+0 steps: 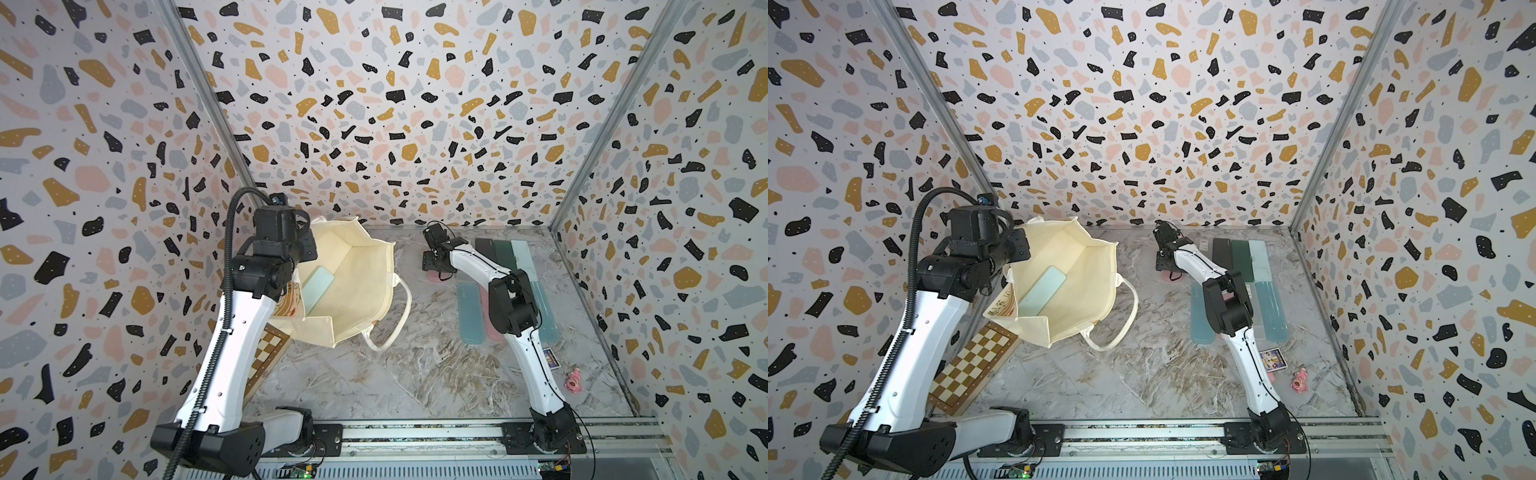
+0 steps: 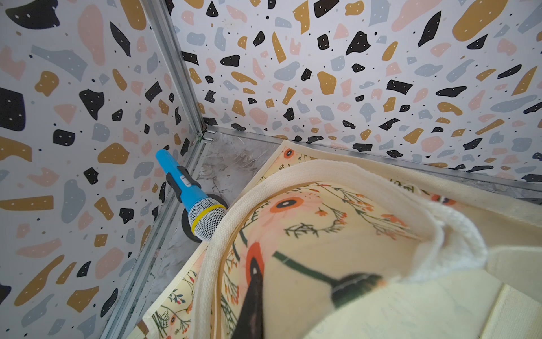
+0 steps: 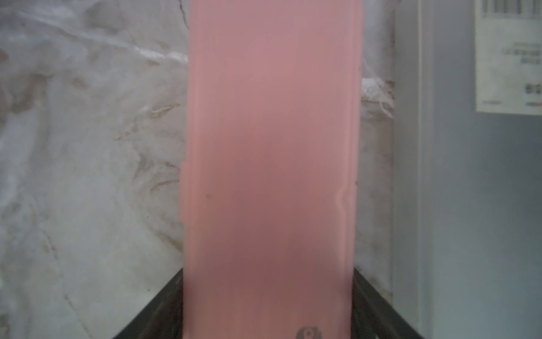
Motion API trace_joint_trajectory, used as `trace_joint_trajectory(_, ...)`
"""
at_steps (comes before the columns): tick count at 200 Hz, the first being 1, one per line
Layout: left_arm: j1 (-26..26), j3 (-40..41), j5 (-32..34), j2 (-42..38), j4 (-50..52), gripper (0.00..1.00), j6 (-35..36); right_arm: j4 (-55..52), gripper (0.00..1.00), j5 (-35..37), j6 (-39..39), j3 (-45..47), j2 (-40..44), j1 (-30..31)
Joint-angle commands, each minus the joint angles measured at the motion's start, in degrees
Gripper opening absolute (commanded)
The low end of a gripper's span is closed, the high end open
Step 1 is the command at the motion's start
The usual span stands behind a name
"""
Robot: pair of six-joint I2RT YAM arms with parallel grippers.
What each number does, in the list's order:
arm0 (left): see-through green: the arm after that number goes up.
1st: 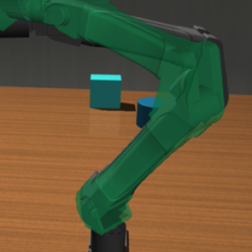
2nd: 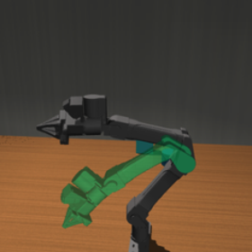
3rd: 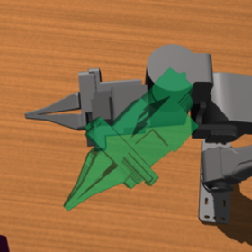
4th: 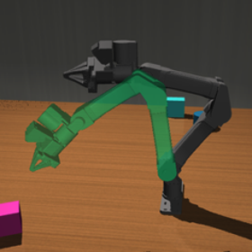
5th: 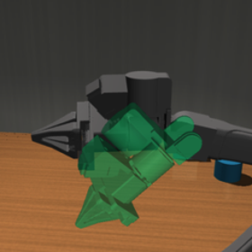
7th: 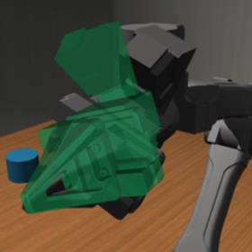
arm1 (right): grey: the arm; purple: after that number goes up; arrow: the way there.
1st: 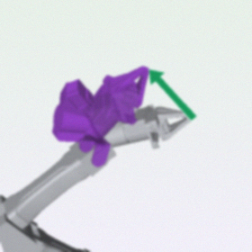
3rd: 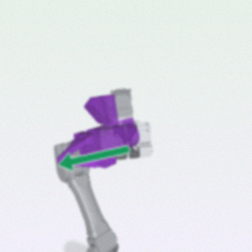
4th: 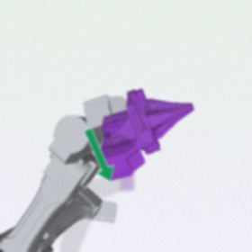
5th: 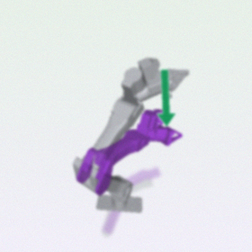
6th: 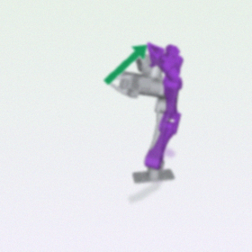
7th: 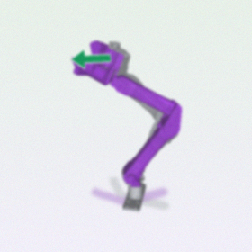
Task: Take out the pencil case from the canvas bag
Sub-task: Place the pencil case at the center of the board.
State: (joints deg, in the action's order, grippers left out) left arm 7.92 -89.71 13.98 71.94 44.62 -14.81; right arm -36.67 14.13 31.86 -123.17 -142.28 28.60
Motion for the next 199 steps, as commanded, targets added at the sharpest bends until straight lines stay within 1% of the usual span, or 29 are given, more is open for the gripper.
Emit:
trace_joint_trajectory(1, -0.5, -0.4, -0.15, -1.81, -6.04, 0.0, -0.79, -2.79, 0.65, 3.04, 1.69, -1.76, 1.9, -0.12)
trace_joint_trajectory(137, -0.63, -0.2, -0.92, -1.89, -6.14, 0.0, -1.01, -3.63, 0.66, 9.23, 2.25, 2.28, 5.0, -0.15)
trace_joint_trajectory(174, -0.72, -0.16, -0.98, -1.89, -6.12, 0.0, -1.01, -3.58, 0.73, 9.69, 2.2, 2.92, 5.82, -0.13)
trace_joint_trajectory(199, -0.72, -0.11, -1.05, -1.98, -6.12, 0.0, -1.01, -3.5, 0.75, 9.6, 2.11, 2.94, 6.25, -0.14)
